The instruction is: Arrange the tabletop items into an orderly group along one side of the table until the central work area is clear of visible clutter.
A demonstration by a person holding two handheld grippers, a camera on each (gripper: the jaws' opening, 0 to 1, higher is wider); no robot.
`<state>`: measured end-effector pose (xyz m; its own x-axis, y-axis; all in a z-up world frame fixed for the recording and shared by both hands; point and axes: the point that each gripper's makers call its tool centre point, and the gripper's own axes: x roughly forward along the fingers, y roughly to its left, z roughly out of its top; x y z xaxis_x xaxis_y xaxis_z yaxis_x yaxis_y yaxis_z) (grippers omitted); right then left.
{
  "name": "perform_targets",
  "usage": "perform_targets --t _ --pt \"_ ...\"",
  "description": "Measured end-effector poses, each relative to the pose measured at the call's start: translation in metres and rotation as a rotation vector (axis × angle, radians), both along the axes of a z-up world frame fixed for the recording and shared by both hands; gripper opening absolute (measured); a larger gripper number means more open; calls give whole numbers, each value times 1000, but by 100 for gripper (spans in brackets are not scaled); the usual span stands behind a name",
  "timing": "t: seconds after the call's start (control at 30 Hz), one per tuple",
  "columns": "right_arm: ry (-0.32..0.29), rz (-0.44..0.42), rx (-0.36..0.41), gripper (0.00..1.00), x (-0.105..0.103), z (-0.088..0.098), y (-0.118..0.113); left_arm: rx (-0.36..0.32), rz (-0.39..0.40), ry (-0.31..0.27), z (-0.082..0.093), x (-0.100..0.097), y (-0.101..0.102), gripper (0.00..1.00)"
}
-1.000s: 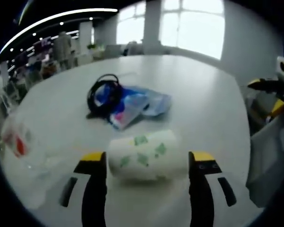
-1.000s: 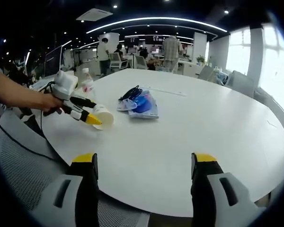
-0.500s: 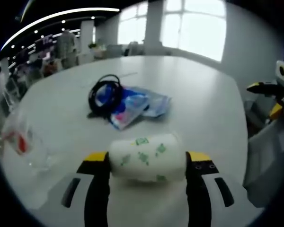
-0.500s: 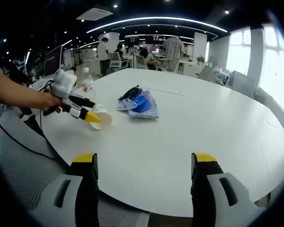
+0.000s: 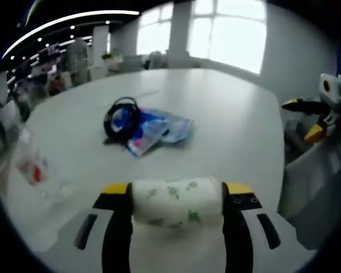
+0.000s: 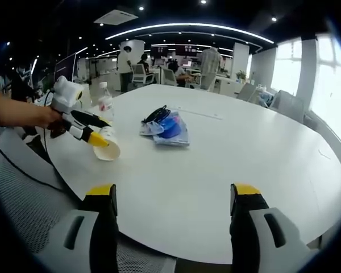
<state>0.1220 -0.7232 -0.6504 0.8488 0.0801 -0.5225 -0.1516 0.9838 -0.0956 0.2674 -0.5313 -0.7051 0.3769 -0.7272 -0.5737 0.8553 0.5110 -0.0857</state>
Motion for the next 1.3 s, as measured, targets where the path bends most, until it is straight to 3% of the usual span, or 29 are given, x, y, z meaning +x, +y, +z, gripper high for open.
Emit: perform_targets --t 0.4,0.6,0.8,0.93,1.3 --pt "-13 71 -76 79 3 11 10 -32 -44 13 32 -21 -5 60" --pt "-65 104 -62 72 14 37 21 -83 -21 30 57 -32 -6 59" --pt "-95 146 -70 67 22 49 32 -99 -11 27 71 -36 -5 59" --pt "-117 173 -35 65 29 56 46 -117 2 42 82 -36 -4 59" --pt "-168 246 16 40 42 68 85 -151 17 58 103 -43 -4 59"
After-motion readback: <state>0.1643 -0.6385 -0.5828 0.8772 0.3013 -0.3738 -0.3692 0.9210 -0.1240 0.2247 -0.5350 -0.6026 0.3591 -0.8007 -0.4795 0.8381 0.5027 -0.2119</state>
